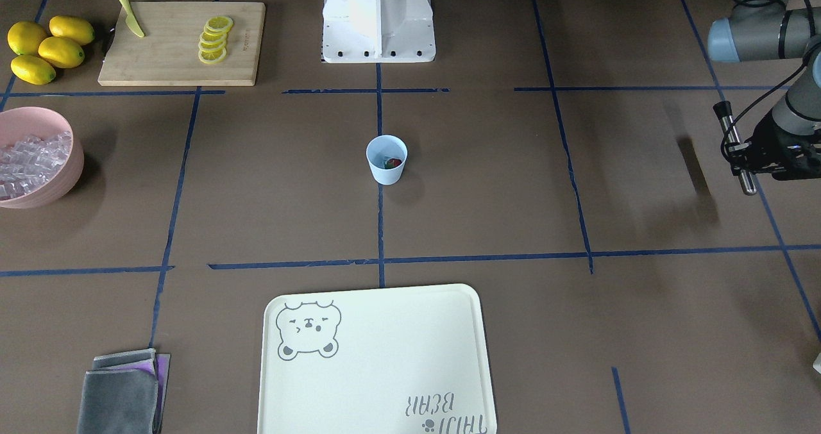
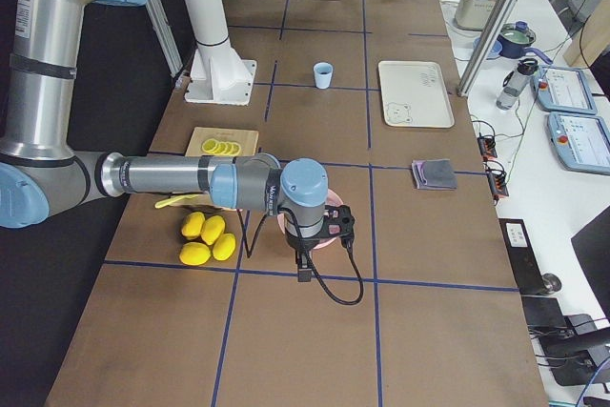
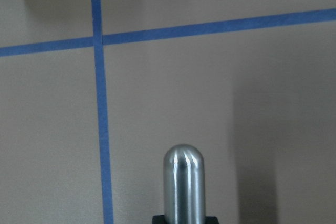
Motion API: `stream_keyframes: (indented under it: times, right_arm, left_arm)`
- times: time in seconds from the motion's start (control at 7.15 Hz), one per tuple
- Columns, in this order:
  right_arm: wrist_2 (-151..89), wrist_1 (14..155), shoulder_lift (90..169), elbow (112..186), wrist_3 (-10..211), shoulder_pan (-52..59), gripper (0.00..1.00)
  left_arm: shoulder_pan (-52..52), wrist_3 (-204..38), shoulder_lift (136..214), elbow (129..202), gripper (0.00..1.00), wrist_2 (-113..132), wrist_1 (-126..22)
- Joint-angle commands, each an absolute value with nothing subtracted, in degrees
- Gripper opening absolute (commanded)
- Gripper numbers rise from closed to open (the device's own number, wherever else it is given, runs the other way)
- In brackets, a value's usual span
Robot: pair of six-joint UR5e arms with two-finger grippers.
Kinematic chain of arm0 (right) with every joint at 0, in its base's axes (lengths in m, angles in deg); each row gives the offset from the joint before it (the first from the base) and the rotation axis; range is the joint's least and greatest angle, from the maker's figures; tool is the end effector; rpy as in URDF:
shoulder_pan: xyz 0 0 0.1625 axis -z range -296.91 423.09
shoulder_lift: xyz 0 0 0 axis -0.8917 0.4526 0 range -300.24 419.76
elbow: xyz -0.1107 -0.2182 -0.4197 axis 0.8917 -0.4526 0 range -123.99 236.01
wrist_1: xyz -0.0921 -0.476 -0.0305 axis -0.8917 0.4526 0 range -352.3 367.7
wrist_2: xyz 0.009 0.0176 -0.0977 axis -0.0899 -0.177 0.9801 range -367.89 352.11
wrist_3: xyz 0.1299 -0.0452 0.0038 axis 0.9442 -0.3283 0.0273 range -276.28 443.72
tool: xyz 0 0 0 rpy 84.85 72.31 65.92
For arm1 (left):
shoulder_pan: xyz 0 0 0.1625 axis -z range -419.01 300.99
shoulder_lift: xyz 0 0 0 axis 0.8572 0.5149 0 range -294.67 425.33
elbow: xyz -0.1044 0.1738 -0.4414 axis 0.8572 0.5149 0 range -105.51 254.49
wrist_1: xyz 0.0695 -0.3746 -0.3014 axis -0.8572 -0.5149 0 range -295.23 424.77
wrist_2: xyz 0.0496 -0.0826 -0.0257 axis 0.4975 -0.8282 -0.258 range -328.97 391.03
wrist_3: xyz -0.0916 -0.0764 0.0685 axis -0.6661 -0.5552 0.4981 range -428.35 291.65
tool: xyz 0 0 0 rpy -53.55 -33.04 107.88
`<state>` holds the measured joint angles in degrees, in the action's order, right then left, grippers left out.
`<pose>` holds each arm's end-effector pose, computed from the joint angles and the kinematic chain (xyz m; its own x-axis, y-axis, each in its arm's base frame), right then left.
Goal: Mash ice and strawberries in cup
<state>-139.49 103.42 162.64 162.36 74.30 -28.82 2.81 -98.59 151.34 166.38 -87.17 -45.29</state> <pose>0.0571 -0.4519 0.7146 0.7420 -0.1132 0.6608 0.0893 0.9935 0.0699 0.2068 -0.5306 0.7488 0.8380 0.0483 -0.5436 -0.0316 0.9987 0.0400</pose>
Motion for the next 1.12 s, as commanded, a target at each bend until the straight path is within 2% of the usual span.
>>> stream_keyframes:
  times: [0.0, 0.14, 0.28, 0.56, 0.84, 0.98]
  right_arm:
    - [-139.4, 103.5, 162.7, 162.4, 74.2, -28.8, 1.00]
    - [-139.4, 103.5, 162.7, 162.5, 74.2, -28.8, 1.00]
    - [-139.3, 103.4, 162.7, 162.5, 74.2, -28.8, 1.00]
    - [-139.3, 103.4, 162.7, 162.5, 74.3, -28.8, 1.00]
    - [-139.2, 103.4, 162.4, 162.5, 74.3, -28.8, 1.00]
    - [-139.1, 103.5, 162.4, 162.5, 74.3, -28.8, 1.00]
  left_arm:
    - [2.6, -98.5, 151.6, 162.6, 0.15, -87.2, -49.7]
    - [2.5, -98.1, 151.7, 161.7, 0.49, -87.3, -52.5]
    - [2.5, -98.2, 151.6, 161.9, 0.99, -87.4, -53.1]
    - [3.4, -97.1, 151.3, 165.2, 1.00, -91.6, -52.3]
    - [17.0, -82.6, 150.2, 169.7, 1.00, -99.6, -45.1]
    - [23.8, -71.5, 150.1, 172.2, 1.00, -100.8, -34.7]
